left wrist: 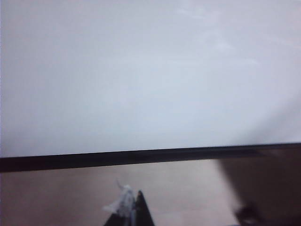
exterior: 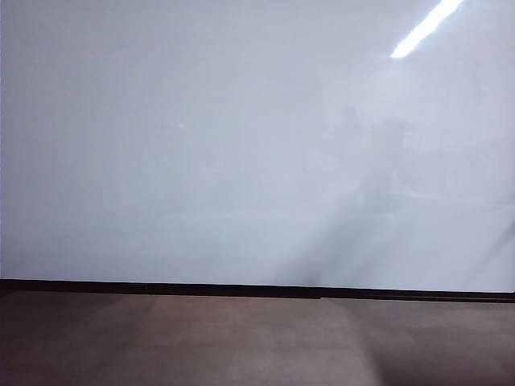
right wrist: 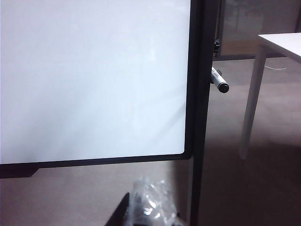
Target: Reach to the right to find the marker pen, pick it up, and write the number 17 on the whiteboard.
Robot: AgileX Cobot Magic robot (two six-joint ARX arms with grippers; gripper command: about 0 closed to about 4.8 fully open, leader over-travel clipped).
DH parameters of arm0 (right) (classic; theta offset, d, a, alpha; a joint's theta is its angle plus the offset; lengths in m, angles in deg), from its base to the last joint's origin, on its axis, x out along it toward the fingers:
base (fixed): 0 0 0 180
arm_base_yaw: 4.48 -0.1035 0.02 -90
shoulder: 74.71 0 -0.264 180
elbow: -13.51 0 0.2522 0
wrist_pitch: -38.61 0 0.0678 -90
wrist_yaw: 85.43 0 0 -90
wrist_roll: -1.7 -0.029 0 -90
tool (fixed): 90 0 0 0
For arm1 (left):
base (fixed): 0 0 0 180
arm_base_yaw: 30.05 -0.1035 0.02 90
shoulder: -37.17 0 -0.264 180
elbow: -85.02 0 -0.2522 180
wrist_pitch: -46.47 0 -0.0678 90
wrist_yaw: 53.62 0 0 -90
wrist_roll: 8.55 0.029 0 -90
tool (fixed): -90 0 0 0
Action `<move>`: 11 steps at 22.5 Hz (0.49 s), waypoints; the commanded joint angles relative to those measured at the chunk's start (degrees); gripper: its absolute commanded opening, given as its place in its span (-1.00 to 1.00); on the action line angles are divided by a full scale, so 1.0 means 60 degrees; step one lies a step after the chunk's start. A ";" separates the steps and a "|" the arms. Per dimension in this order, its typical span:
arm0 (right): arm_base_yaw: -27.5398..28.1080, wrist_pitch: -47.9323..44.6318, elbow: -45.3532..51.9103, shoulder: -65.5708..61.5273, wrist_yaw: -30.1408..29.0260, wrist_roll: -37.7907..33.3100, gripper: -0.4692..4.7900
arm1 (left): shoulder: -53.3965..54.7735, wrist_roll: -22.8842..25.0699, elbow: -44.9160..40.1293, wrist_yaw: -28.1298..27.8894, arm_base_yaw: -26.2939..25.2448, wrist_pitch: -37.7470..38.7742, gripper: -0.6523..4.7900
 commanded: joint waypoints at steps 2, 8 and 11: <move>-0.0011 -0.0182 0.0011 0.0004 0.0007 -0.0015 -0.84 | 0.0007 0.0044 0.0004 0.0011 0.1920 -0.0113 -0.78; -0.0007 -0.0204 0.0011 0.0004 0.0007 -0.0142 -0.84 | 0.0007 0.0040 0.0007 0.0113 0.4222 -0.0113 -0.78; -0.0011 -0.0215 0.0011 0.0004 0.0011 -0.0597 -0.84 | 0.0007 0.0040 0.0007 0.0117 0.4849 -0.0113 -0.78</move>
